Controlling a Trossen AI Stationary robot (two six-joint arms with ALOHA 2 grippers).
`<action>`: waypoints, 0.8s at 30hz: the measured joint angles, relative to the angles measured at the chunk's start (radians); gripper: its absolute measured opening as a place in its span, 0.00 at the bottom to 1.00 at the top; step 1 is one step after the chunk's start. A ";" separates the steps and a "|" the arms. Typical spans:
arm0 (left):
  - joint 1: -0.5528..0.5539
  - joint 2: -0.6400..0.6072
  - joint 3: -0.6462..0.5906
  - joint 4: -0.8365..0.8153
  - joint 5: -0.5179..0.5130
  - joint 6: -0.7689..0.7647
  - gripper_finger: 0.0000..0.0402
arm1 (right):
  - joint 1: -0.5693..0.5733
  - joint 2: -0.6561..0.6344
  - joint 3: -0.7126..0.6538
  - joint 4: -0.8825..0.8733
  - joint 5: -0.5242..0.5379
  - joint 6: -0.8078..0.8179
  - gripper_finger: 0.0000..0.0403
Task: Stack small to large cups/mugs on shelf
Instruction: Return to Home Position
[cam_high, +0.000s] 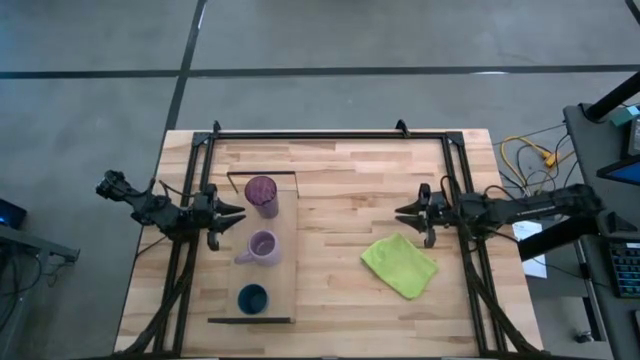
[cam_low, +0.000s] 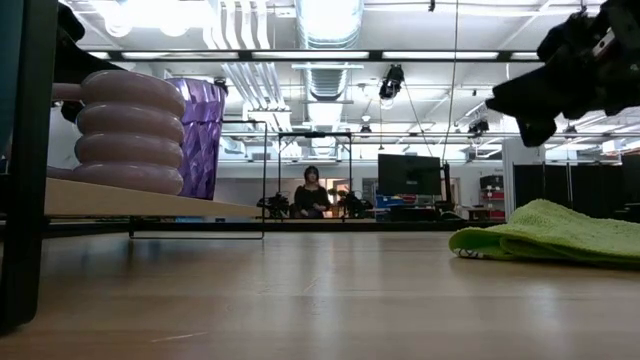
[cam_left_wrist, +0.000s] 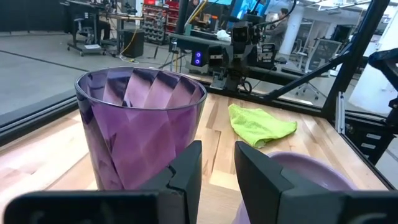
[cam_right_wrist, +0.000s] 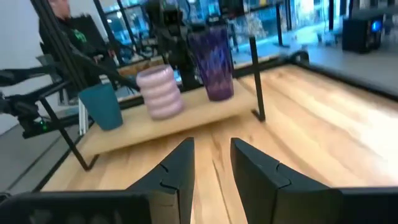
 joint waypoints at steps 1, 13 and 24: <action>0.000 0.000 0.000 0.000 0.000 0.000 0.20 | 0.000 -0.017 0.000 -0.006 0.000 -0.011 0.24; 0.000 0.002 -0.011 0.001 -0.003 0.000 0.20 | -0.001 -0.153 0.000 -0.256 0.008 -0.064 0.24; 0.000 0.005 -0.012 0.000 -0.002 0.000 0.20 | -0.001 -0.169 0.000 -0.315 0.008 -0.118 0.24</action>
